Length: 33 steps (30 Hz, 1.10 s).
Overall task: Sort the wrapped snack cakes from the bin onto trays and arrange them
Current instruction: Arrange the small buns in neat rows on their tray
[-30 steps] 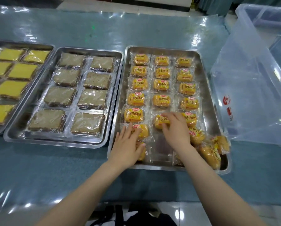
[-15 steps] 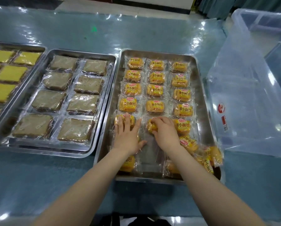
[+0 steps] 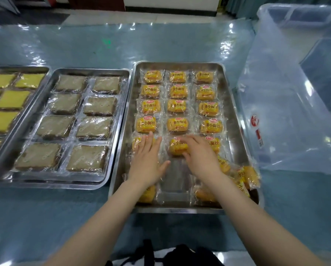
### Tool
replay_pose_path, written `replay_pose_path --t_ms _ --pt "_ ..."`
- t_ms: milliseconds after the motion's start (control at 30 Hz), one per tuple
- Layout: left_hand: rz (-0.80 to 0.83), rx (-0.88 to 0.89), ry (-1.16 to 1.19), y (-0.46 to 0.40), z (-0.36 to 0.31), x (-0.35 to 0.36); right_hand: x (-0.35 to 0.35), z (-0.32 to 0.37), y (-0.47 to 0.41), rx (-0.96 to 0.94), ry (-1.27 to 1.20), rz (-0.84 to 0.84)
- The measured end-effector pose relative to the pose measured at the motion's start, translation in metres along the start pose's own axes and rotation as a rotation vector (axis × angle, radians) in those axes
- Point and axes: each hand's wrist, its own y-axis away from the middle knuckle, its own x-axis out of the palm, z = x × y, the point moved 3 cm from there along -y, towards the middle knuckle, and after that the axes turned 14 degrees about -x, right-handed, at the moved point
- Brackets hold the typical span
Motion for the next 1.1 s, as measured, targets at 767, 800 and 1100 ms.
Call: replay_pose_path --t_ms 767,800,1100 --pt "0.422 0.496 -0.114 0.059 -0.076 0.049 -0.030 -0.041 0.071 0.368 -0.056 0.043" --pt "0.411 0.494 -0.106 0.057 -0.072 0.046 -0.029 -0.041 0.071 0.366 -0.049 0.053" --pt "0.467 0.077 0.411 0.043 -0.033 0.008 -0.033 -0.029 0.071 0.298 -0.131 0.014"
